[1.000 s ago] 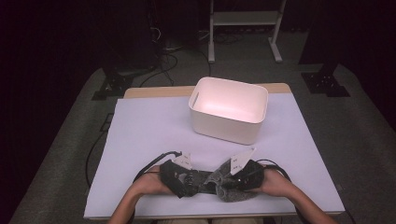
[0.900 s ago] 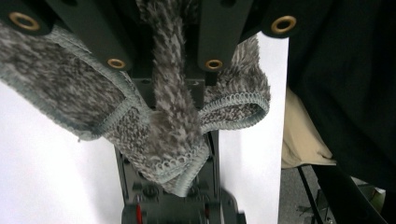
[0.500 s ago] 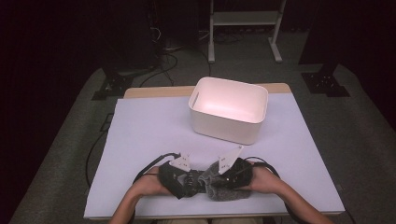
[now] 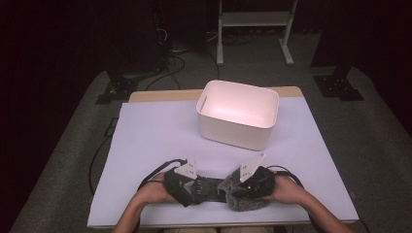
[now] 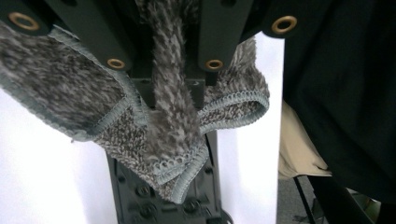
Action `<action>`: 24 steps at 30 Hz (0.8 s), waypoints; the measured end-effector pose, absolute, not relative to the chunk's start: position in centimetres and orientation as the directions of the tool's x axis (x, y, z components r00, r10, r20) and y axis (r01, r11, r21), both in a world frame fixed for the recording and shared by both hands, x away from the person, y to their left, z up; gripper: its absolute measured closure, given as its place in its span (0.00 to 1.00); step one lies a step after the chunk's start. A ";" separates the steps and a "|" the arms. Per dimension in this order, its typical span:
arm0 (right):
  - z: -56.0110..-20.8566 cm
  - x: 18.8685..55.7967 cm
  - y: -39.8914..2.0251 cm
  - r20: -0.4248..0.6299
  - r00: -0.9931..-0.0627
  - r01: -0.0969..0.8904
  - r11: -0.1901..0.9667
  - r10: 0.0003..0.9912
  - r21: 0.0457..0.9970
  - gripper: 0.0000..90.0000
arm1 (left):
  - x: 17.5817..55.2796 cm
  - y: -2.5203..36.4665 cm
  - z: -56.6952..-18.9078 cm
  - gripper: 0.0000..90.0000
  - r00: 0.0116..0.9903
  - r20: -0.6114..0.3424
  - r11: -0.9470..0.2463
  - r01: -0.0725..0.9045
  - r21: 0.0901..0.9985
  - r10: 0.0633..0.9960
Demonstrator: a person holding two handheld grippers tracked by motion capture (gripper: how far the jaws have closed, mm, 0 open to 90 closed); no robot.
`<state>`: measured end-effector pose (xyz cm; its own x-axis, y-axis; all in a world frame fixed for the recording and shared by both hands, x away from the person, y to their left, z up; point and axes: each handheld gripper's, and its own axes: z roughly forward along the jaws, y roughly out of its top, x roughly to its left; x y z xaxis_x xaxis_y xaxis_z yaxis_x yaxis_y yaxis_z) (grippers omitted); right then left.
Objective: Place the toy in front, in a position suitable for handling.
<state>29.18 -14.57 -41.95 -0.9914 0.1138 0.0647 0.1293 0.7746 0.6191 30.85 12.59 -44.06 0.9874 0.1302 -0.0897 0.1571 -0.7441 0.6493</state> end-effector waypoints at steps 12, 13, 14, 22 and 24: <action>-41.0 28.9 -8.9 0.020 -1.000 0.015 0.772 0.002 0.636 0.89 | 30.8 12.7 -44.4 0.24 0.989 -0.087 -0.746 0.150 0.649 0.124; -41.0 29.0 -9.1 0.023 -1.000 0.019 0.770 0.006 0.638 0.89 | 30.9 12.8 -44.4 0.24 0.988 -0.092 -0.742 0.153 0.653 0.124; -41.0 29.0 -9.5 0.025 -1.000 0.028 0.768 0.015 0.640 0.89 | 30.9 12.8 -44.4 0.24 0.988 -0.091 -0.742 0.152 0.653 0.122; -41.7 29.2 -13.8 0.048 -0.993 0.114 0.763 0.108 0.636 0.89 | 30.9 12.8 -44.5 0.24 0.988 -0.093 -0.742 0.152 0.653 0.121; -41.9 29.3 -15.1 0.060 -0.989 0.144 0.759 0.137 0.635 0.89 | 30.9 12.8 -44.5 0.24 0.989 -0.092 -0.743 0.150 0.652 0.118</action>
